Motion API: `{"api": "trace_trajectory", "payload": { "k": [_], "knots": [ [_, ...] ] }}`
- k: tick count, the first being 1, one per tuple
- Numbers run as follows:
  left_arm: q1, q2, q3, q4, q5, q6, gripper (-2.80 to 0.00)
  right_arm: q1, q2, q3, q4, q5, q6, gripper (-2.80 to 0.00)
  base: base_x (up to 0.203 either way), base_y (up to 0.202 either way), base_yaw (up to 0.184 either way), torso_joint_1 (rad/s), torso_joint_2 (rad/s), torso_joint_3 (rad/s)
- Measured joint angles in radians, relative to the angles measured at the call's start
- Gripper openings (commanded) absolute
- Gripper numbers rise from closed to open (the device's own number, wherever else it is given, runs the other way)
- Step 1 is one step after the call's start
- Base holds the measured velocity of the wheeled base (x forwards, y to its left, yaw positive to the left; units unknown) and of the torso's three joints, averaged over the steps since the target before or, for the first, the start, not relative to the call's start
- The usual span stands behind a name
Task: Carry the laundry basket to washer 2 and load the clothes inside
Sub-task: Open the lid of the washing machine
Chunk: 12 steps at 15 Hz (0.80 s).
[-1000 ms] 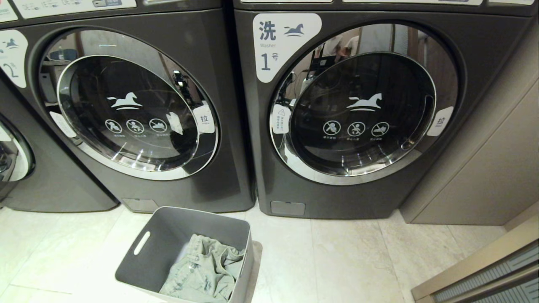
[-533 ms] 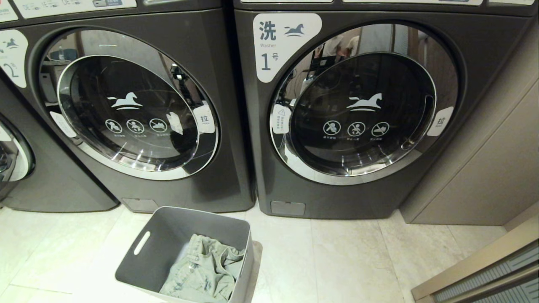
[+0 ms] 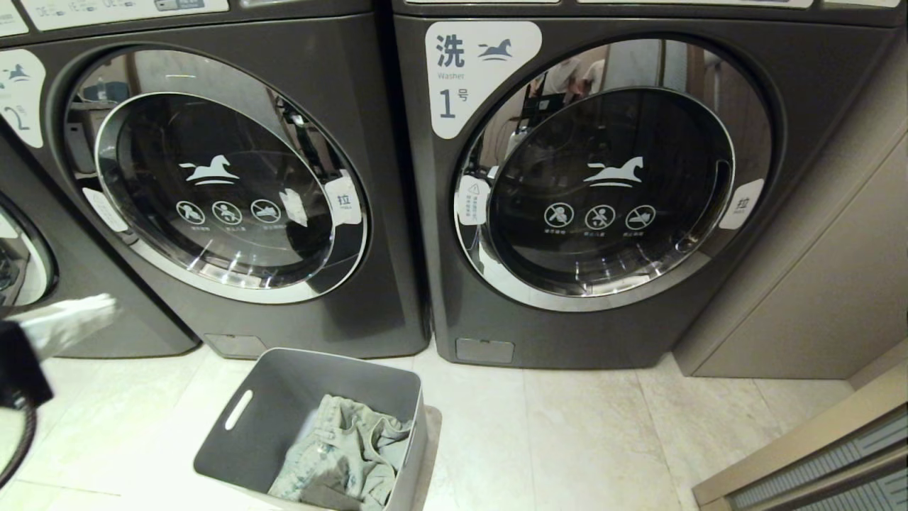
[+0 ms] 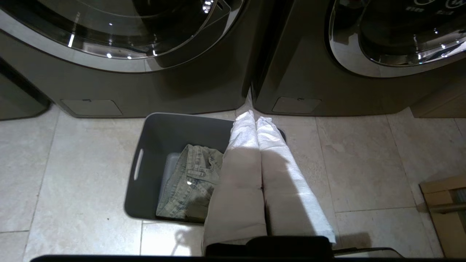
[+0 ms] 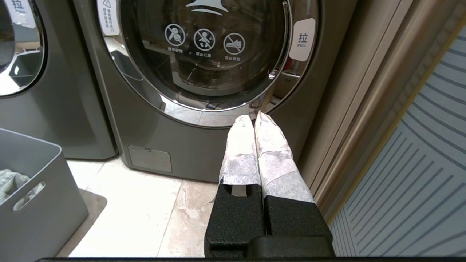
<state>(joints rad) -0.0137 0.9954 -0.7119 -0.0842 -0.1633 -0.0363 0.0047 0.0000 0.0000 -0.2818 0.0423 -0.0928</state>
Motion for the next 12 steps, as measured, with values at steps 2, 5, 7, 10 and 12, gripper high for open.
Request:
{"api": "trace_trajectory", "payload": {
  "k": [2, 5, 7, 10, 12],
  "knots": [
    [0.007, 0.217, -0.064, -0.136, -0.037, -0.027, -2.80, 0.000, 0.000, 0.000, 0.000, -0.001, 0.001, -2.80, 0.000, 0.000, 0.000, 0.000, 0.00, 0.000],
    [0.031, 0.496, -0.181, -0.296, -0.125, -0.055, -2.80, 0.000, 0.000, 0.000, 0.000, -0.003, 0.000, -2.80, 0.000, 0.000, 0.000, 0.000, 0.00, 0.000],
    [0.058, 0.648, -0.253, -0.386, -0.201, -0.062, -2.80, 0.000, 0.000, 0.000, 0.000, -0.003, 0.000, -2.80, 0.000, 0.000, 0.000, 0.000, 0.00, 0.000],
    [0.095, 0.823, -0.351, -0.508, -0.344, -0.073, -2.80, 0.000, 0.000, 0.000, 0.000, -0.003, 0.000, -2.80, 0.000, 0.000, 0.000, 0.000, 0.00, 0.000],
    [0.110, 0.898, -0.391, -0.532, -0.463, -0.077, -2.80, 0.000, 0.000, 0.000, 0.000, -0.003, 0.000, -2.80, 0.000, 0.000, 0.000, 0.000, 0.00, 0.000]
  ]
}}
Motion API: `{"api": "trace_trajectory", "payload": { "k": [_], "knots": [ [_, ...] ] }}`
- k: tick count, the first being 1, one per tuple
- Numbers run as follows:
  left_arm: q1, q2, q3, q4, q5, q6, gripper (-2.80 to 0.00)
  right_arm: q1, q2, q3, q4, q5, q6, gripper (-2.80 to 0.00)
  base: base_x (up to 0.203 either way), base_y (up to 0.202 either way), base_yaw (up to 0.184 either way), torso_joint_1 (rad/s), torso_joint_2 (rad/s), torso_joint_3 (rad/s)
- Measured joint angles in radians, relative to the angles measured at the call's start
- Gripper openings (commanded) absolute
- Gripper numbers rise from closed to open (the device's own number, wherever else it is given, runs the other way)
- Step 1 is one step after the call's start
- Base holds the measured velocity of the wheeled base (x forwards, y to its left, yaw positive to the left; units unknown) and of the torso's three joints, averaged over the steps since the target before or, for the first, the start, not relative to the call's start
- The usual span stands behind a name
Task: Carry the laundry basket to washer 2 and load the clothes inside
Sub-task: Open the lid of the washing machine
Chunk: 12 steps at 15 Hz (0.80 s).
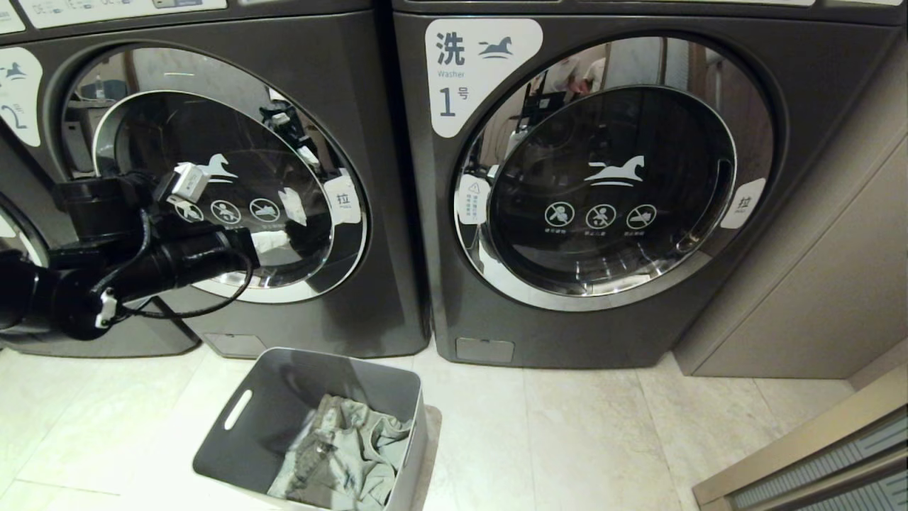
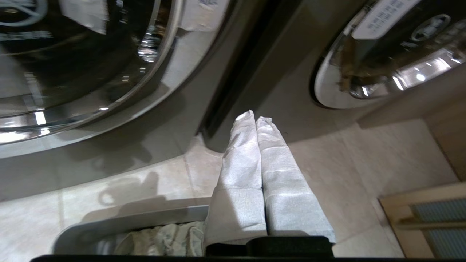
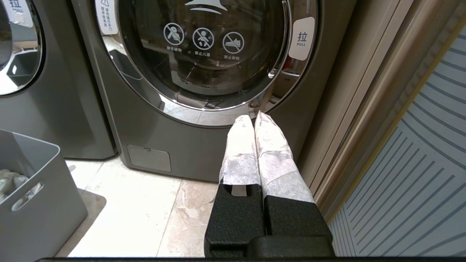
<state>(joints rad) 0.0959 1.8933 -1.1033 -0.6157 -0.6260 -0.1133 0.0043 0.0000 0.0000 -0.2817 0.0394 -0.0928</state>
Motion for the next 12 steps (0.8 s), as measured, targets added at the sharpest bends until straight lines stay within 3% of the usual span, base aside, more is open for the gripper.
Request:
{"api": "trace_trajectory", "payload": {
  "k": [5, 12],
  "knots": [
    [0.004, 0.162, -0.110, -0.163, -0.077, 0.000, -2.80, 0.000, 0.000, 0.000, 0.000, -0.001, 0.000, -2.80, 0.000, 0.000, 0.000, 0.000, 0.00, 0.000],
    [-0.022, 0.321, -0.370, -0.185, -0.078, 0.003, -2.80, 0.000, 0.000, 0.000, 0.000, -0.001, 0.000, -2.80, 0.000, 0.000, 0.000, 0.000, 0.00, 0.000]
  ]
}}
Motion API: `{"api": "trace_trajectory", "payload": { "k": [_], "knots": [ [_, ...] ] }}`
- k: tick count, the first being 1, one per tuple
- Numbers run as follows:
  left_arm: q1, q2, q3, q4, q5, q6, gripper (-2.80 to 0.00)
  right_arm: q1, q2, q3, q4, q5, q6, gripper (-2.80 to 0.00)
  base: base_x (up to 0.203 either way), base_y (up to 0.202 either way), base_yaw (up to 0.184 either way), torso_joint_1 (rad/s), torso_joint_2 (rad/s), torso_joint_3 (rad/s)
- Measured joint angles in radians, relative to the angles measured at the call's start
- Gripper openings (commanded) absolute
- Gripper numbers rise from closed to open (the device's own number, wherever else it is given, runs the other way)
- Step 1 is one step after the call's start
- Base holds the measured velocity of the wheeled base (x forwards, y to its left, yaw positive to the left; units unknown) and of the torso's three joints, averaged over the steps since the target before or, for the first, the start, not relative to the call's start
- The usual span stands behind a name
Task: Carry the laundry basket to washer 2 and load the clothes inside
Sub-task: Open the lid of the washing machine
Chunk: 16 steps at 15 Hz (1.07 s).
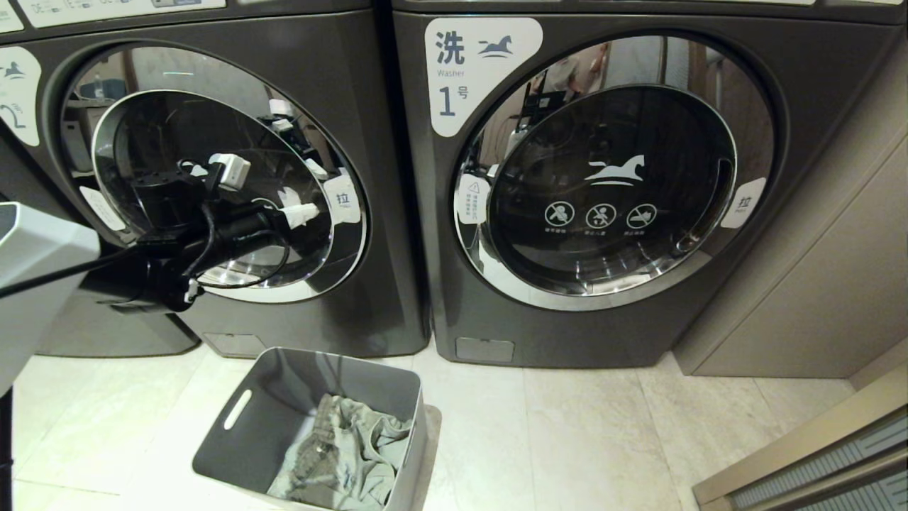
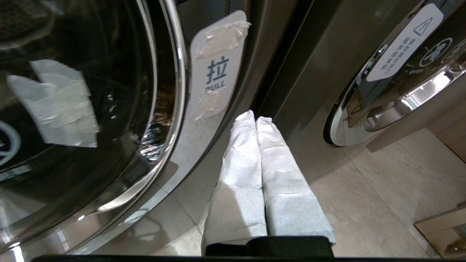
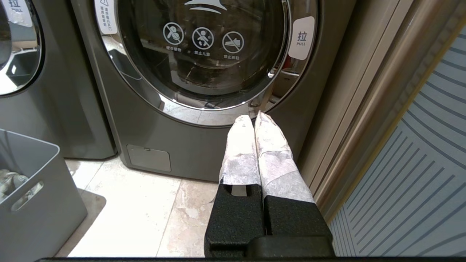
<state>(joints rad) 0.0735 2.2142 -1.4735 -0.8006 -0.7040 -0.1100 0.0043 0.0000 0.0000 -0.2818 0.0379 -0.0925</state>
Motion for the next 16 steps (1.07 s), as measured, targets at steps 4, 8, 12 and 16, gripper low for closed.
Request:
{"api": "trace_trajectory", "payload": {
  "k": [4, 8, 12, 16],
  "knots": [
    [-0.004, 0.024, -0.006, -0.013, 0.011, 0.006, -2.80, 0.000, 0.000, 0.000, 0.000, 0.000, 0.000, -2.80, 0.000, 0.000, 0.000, 0.000, 0.00, 0.000],
    [-0.005, 0.026, -0.004, -0.041, 0.074, 0.006, -2.80, 0.000, 0.000, 0.000, 0.000, 0.000, 0.001, -2.80, 0.000, 0.000, 0.000, 0.000, 0.00, 0.000],
    [-0.003, 0.023, -0.002, -0.058, 0.120, 0.002, -2.80, 0.000, 0.000, 0.000, 0.000, 0.000, 0.001, -2.80, 0.000, 0.000, 0.000, 0.000, 0.00, 0.000],
    [0.034, 0.012, 0.026, -0.078, 0.168, 0.002, -2.80, 0.001, 0.000, 0.000, 0.000, 0.000, 0.001, -2.80, 0.000, 0.000, 0.000, 0.000, 0.00, 0.000]
  ]
}}
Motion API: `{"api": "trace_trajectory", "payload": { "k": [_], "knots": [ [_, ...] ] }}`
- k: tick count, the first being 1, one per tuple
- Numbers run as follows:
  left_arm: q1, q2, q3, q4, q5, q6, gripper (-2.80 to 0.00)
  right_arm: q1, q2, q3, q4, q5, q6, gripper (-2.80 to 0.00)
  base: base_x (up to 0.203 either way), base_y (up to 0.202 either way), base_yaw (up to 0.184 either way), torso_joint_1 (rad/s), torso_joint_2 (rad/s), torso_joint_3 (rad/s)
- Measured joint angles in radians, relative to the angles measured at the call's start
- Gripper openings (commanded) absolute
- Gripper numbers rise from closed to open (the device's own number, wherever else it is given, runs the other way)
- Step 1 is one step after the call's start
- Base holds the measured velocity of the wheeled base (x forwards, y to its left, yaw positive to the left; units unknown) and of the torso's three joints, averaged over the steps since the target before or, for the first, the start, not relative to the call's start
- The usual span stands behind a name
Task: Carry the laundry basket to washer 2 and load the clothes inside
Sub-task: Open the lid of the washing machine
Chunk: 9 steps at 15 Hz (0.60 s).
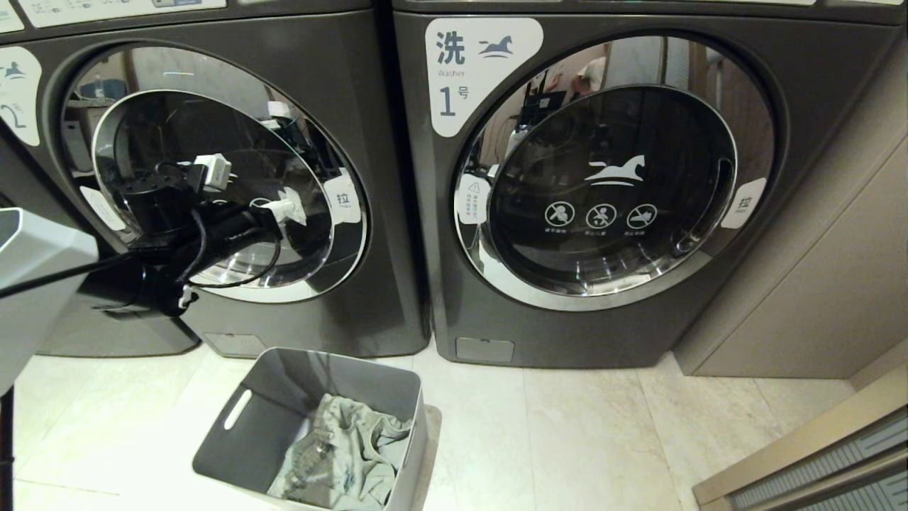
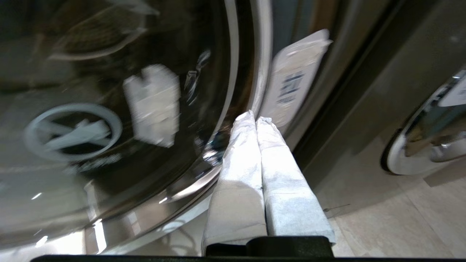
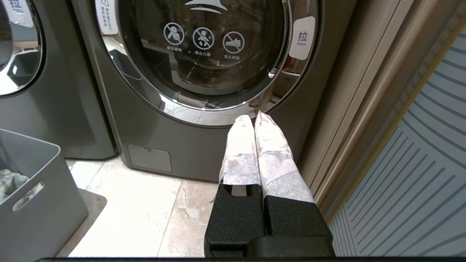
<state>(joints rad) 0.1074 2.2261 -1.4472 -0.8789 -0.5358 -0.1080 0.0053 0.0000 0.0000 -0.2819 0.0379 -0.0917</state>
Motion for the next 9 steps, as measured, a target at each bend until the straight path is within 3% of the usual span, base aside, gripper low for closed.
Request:
{"api": "trace_trajectory", "payload": {
  "k": [3, 9],
  "knots": [
    [0.014, -0.020, 0.085, -0.020, 0.002, -0.005, -2.80, -0.001, 0.000, 0.000, 0.000, 0.000, 0.000, -2.80, 0.000, 0.000, 0.000, 0.000, 0.00, 0.000],
    [-0.002, -0.028, 0.115, -0.022, 0.016, -0.019, -2.80, -0.001, 0.000, 0.000, 0.000, 0.000, 0.000, -2.80, 0.000, 0.000, 0.000, 0.000, 0.00, 0.000]
  ]
}}
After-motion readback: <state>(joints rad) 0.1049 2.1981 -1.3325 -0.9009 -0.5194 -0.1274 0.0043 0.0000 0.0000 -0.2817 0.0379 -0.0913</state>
